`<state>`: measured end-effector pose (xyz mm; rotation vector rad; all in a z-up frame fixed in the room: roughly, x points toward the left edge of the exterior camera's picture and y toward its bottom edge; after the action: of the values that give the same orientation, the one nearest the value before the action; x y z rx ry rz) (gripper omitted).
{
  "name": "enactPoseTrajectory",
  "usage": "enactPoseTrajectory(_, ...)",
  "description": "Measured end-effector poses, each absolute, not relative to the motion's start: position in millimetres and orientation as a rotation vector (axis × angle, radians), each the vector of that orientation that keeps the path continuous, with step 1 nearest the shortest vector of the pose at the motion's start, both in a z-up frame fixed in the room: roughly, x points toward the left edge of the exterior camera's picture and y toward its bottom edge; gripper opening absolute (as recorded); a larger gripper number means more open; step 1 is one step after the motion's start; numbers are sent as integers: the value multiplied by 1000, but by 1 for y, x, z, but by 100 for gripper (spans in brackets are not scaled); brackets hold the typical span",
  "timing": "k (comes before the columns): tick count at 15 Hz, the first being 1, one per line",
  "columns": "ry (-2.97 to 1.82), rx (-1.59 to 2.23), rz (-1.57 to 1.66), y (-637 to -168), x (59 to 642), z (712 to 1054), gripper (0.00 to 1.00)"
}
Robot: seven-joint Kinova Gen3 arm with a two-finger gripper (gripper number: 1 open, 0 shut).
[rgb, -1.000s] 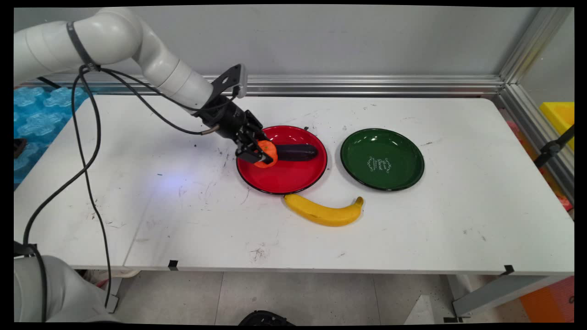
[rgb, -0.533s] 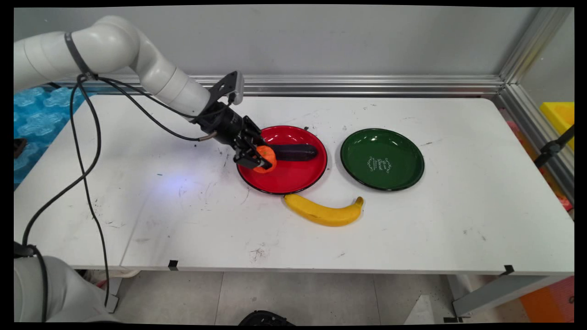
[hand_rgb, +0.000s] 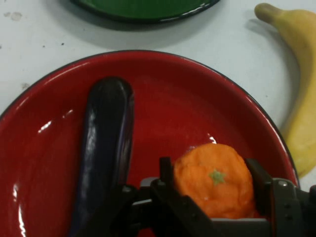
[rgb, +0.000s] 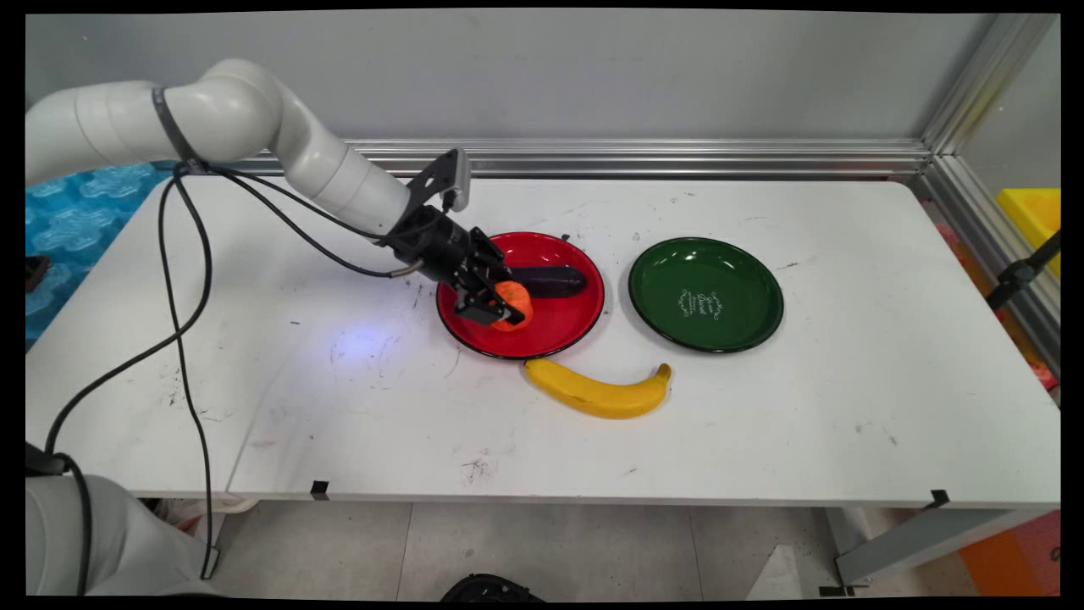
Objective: Place the picked object on the red plate
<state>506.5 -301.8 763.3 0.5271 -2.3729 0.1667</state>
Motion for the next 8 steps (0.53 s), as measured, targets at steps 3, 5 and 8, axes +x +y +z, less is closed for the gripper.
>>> enactPoseTrajectory(3, -2372, 520, 184, -305, 502, 754, 0)
enactPoseTrajectory(5, -2373, 513, 191, -307, 500, 749, 0)
enactPoseTrajectory(8, -2372, 508, 195, -308, 498, 743, 100)
